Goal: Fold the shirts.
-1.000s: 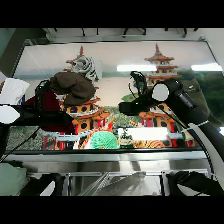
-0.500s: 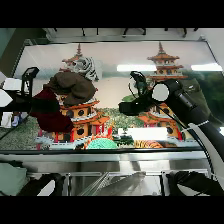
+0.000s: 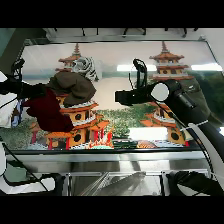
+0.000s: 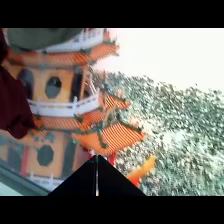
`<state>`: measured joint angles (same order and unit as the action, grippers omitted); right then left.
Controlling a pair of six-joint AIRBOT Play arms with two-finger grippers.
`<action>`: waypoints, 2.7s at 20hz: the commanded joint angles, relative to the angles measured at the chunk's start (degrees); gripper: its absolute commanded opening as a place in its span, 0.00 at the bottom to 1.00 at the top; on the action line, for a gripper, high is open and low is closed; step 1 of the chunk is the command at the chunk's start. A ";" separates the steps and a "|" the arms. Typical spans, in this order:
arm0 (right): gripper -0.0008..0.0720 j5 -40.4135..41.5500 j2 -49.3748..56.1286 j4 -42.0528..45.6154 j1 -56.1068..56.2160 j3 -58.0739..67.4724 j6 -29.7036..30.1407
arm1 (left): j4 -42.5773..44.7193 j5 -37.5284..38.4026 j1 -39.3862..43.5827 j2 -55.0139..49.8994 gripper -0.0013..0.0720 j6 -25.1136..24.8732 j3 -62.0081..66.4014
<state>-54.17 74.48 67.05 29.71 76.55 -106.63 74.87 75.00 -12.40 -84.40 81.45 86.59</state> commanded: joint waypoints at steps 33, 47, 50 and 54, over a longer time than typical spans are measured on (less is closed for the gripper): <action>0.05 -13.16 4.33 -4.33 -0.31 -0.92 7.50 | -3.48 -9.03 15.34 -13.49 0.03 4.04 13.73; 0.05 -25.83 -20.06 5.20 -32.57 -1.44 18.40 | -17.46 -30.03 58.29 4.15 0.03 19.54 -16.31; 0.05 -25.81 -20.02 5.20 -33.70 -1.70 18.40 | -18.67 -28.87 60.85 -0.48 0.13 19.54 -16.31; 0.23 -25.83 -18.93 5.18 -33.68 -1.81 18.36 | -19.87 -16.20 58.49 1.62 0.94 17.31 -16.22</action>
<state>-79.61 55.29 72.14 -3.25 74.81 -88.47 55.64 50.81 46.48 -83.68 100.47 70.48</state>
